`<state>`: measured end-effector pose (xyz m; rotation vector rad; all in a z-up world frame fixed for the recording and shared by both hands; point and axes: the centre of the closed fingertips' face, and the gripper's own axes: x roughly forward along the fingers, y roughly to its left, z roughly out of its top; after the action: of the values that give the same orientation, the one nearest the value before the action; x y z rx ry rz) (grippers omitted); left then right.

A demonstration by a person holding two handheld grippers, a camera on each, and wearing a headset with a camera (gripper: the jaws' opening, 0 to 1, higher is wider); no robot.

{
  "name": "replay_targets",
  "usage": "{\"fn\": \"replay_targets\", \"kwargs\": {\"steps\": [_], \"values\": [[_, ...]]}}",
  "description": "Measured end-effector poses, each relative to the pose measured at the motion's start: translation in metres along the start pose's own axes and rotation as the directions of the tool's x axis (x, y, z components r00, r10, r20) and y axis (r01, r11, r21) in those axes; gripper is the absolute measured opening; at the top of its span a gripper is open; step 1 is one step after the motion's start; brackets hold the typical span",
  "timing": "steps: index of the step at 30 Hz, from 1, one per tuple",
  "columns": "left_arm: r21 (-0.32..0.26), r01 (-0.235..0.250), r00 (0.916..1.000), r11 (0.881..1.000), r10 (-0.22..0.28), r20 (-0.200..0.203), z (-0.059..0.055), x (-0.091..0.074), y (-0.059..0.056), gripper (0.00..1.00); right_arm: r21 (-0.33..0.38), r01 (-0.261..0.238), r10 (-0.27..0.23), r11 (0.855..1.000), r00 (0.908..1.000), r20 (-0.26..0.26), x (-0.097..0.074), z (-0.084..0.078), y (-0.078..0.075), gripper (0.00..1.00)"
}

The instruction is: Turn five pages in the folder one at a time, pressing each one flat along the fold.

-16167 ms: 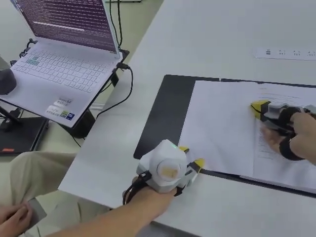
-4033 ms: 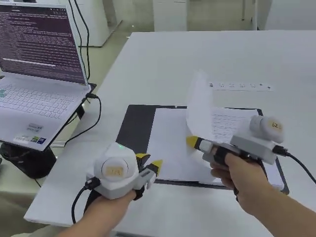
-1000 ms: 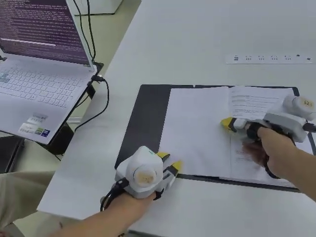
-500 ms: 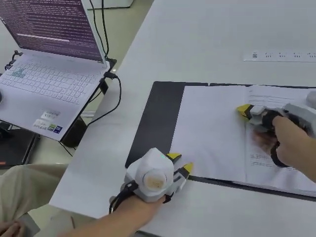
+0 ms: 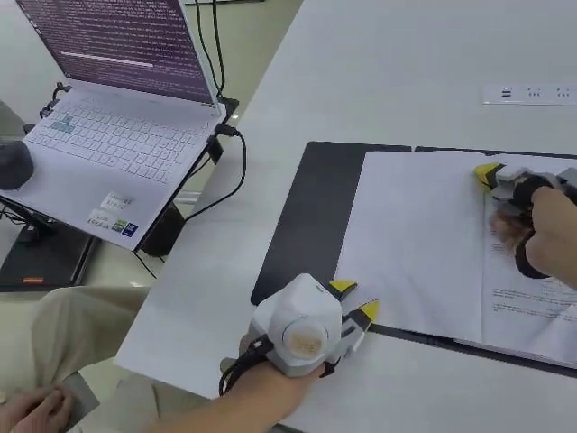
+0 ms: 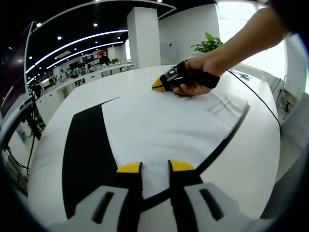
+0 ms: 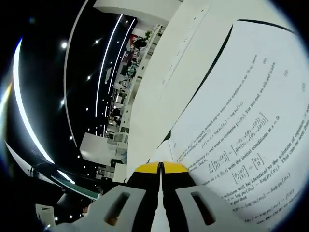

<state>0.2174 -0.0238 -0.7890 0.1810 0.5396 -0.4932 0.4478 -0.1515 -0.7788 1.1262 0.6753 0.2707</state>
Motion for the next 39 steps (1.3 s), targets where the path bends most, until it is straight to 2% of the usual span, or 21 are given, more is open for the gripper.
{"fn": "replay_targets", "kwargs": {"steps": [7, 14, 20, 25, 39], "values": [[-0.010, -0.004, 1.0000, 1.000, 0.004, -0.001, 0.000, 0.000, 0.000, 0.19, 0.041, 0.013, -0.014, 0.999, 0.9993, 0.036, 0.015, 0.014, 0.000, 0.00], [-0.010, -0.004, 1.0000, 1.000, 0.004, 0.002, 0.000, 0.000, 0.000, 0.19, 0.070, 0.004, -0.006, 0.998, 0.9995, 0.032, 0.015, 0.015, 0.000, 0.00], [-0.007, -0.003, 1.0000, 1.000, 0.003, -0.003, 0.000, 0.000, 0.000, 0.19, 0.078, -0.010, 0.012, 0.997, 0.9993, -0.034, 0.004, 0.001, -0.002, 0.00], [-0.005, -0.002, 1.0000, 1.000, 0.002, -0.005, 0.001, 0.000, 0.000, 0.19, 0.086, -0.033, 0.041, 0.996, 0.9941, -0.100, -0.010, -0.015, -0.001, 0.00], [-0.004, -0.003, 0.9999, 1.000, 0.003, -0.010, 0.000, 0.000, 0.000, 0.19, 0.111, -0.040, 0.061, 0.993, 0.9807, -0.186, -0.042, -0.041, -0.005, 0.00]]}}
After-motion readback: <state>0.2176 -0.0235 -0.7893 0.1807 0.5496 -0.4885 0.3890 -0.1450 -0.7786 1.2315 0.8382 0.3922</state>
